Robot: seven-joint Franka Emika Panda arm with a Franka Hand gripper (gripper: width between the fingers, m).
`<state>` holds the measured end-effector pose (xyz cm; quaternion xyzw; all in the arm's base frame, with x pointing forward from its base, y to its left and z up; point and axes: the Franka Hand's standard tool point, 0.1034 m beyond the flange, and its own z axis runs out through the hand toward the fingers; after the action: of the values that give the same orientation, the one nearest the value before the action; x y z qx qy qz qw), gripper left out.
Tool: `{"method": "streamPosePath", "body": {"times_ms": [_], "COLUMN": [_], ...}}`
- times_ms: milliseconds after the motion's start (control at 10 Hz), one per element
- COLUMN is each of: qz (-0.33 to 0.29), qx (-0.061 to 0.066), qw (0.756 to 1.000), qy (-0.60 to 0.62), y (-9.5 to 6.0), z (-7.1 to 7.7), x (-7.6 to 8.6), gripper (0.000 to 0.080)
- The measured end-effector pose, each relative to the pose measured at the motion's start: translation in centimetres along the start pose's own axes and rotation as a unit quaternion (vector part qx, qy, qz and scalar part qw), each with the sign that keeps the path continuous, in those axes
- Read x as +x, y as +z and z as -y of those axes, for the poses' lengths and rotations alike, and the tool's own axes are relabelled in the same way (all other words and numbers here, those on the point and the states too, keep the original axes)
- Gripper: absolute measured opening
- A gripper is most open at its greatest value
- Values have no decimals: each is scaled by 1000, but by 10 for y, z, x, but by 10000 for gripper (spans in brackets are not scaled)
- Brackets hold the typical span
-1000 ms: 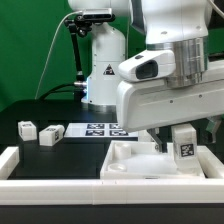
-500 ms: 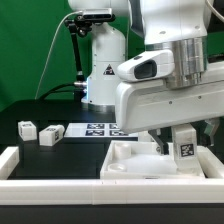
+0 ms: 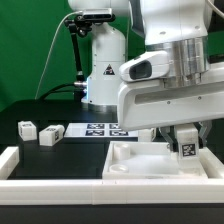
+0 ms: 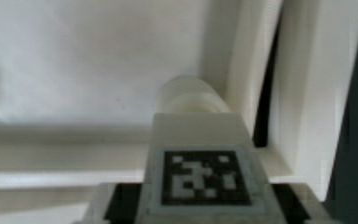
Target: Assemble one leg
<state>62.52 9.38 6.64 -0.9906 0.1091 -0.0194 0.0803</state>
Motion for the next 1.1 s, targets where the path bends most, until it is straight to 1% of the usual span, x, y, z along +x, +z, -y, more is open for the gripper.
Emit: {"method": "streamPosePath", "body": {"times_ms": [100, 200, 400, 500, 600, 700, 800, 900, 1100], "qz": [-11, -20, -22, -20, -19, -13, -9, -9, -7], "qx": [5, 14, 27, 35, 38, 44, 47, 47, 45], "qw": [997, 986, 957, 927, 908, 869, 830, 824, 848], "qy": [74, 164, 286, 374, 417, 493, 556, 564, 528], "y": [2, 2, 3, 3, 3, 4, 4, 4, 5], "z": [2, 4, 7, 10, 13, 17, 18, 18, 18], "x": [-1, -3, -5, -7, -8, -10, -10, -10, -10], "gripper": [268, 268, 268, 268, 268, 268, 268, 268, 268]}}
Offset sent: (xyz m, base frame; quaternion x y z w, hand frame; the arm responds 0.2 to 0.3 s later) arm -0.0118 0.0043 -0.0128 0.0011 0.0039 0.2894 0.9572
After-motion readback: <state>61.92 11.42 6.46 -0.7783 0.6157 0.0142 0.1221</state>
